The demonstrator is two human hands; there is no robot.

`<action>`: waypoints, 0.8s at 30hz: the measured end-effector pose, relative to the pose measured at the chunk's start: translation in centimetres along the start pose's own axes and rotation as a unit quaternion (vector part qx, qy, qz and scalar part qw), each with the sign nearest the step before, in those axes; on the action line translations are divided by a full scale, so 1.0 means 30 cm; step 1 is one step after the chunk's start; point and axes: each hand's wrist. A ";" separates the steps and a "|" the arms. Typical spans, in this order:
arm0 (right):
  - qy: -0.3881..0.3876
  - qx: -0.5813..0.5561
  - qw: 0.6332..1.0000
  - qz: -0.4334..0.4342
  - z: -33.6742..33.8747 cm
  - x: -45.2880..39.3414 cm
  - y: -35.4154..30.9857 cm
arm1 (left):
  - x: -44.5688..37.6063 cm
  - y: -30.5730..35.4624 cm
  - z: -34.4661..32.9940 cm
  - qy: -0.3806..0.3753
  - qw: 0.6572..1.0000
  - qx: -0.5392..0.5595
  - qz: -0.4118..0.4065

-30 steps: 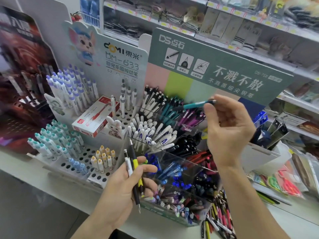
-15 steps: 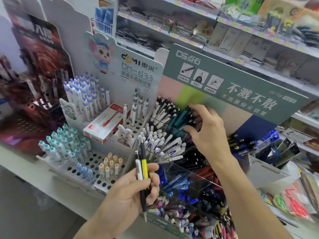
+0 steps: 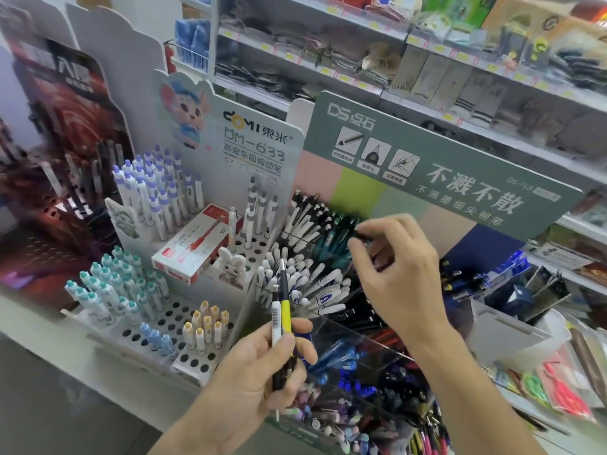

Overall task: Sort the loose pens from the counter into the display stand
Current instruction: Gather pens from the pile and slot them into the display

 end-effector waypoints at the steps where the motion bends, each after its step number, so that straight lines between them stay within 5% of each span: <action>1: -0.038 -0.047 0.998 -0.006 0.016 0.032 -0.017 | -0.002 -0.002 -0.007 0.007 1.000 -0.004 0.002; 4: -0.227 -0.156 0.960 -0.045 0.054 0.142 -0.057 | -0.015 -0.016 -0.027 0.039 0.999 -0.024 -0.006; 6: -0.268 -0.195 0.941 -0.065 0.066 0.211 -0.068 | -0.024 -0.023 -0.038 0.062 0.997 -0.031 -0.022; 15: -0.186 -0.219 0.951 -0.116 0.080 0.346 -0.084 | -0.059 -0.092 -0.115 0.065 0.992 -0.108 -0.033; 24: -0.059 -0.285 0.912 -0.288 0.128 0.426 -0.030 | -0.104 -0.122 -0.189 0.056 0.957 -0.277 -0.067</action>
Point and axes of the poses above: each hand's wrist, its own x-axis away from the middle knuckle, its own z-axis out of the back of the hand, y = z × x, and after that the axes turned 13 degrees about x, right-handed
